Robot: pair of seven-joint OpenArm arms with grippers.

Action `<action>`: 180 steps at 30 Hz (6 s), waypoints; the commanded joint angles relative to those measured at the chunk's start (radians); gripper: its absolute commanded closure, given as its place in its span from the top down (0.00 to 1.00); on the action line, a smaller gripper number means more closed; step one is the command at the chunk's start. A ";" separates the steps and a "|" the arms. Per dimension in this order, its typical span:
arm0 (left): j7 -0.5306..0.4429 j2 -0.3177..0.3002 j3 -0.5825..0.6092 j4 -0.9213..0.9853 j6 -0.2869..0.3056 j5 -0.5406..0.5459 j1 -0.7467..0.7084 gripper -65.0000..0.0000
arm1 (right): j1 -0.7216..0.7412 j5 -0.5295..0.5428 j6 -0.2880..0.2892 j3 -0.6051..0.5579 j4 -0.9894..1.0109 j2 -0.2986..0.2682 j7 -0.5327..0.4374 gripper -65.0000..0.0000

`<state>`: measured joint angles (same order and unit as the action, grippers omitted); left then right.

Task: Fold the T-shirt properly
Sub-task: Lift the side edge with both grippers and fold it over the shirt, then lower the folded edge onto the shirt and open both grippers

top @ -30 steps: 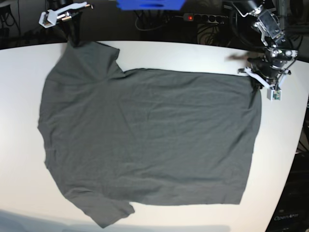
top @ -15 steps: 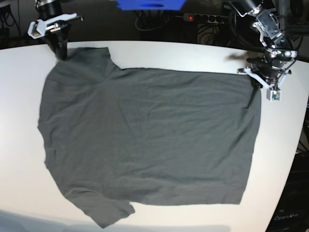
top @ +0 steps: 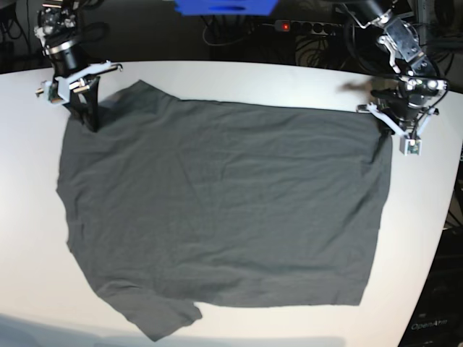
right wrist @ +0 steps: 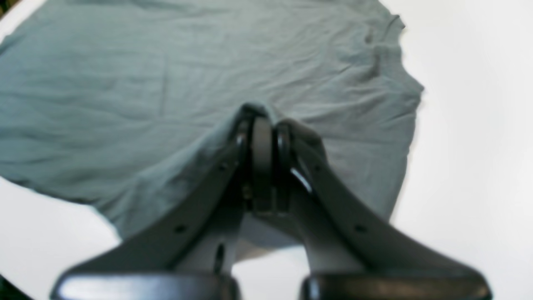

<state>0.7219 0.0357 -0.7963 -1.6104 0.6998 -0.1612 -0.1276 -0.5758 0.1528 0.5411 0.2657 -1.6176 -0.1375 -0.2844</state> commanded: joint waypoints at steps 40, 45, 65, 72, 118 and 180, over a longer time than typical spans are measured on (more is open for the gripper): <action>0.135 -0.006 0.008 -0.067 -0.002 0.009 0.230 0.04 | 0.325 -0.104 0.004 0.025 -0.094 -0.075 0.250 0.01; 0.132 -0.006 0.008 0.002 -0.002 0.009 0.285 0.04 | 0.351 -0.104 0.004 0.024 -0.086 -0.075 0.251 0.01; 0.126 0.016 0.193 0.037 -0.002 0.019 0.365 0.04 | 0.445 -0.104 0.006 -0.065 0.026 -0.075 0.270 0.01; 0.126 0.002 0.194 0.037 -0.002 0.009 0.428 0.04 | 0.517 -0.129 0.006 -0.070 0.058 -0.089 0.314 0.01; 0.124 -0.087 0.127 0.147 -0.002 0.010 0.484 0.04 | 0.733 -0.195 0.006 -0.062 0.156 -0.034 0.475 0.01; 0.124 -0.133 0.122 0.190 -0.002 0.009 0.523 0.04 | 0.807 -0.200 0.000 -0.064 0.362 -0.012 0.475 0.02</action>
<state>0.8684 -0.0841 -0.6746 -1.4029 0.7025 -0.1650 0.3683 0.2070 -0.0616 0.5465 0.2024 -1.2388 -0.1383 0.2184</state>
